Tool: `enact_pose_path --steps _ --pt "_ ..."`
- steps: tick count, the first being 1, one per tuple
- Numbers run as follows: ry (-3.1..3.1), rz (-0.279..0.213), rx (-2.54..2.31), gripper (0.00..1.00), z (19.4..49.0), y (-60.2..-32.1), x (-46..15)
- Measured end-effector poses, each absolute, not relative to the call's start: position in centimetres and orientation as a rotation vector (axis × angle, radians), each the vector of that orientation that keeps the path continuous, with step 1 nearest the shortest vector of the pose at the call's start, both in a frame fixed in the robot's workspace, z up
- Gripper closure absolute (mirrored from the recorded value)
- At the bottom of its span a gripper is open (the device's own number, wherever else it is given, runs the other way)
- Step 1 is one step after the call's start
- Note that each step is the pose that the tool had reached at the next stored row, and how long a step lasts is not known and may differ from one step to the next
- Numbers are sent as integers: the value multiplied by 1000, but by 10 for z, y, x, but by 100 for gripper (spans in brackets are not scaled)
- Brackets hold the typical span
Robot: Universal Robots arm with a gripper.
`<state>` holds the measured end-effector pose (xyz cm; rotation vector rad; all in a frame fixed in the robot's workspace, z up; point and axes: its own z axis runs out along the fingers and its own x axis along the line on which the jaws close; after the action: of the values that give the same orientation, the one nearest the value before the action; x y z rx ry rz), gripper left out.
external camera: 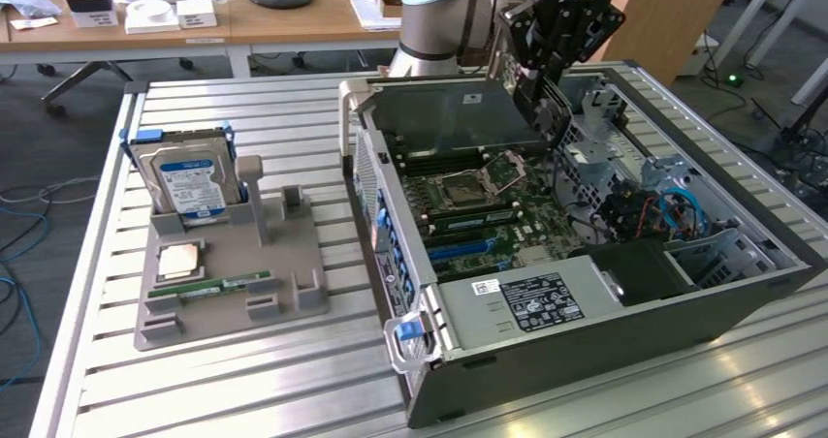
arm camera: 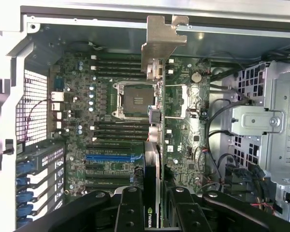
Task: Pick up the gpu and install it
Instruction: 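Pick up the gpu and move the gpu toward the slot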
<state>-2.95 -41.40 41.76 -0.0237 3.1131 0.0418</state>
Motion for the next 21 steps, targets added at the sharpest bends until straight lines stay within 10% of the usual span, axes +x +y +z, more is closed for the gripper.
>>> enact_pose_path --steps 21 --pt "3113 42 -24 74 418 -414 -4"
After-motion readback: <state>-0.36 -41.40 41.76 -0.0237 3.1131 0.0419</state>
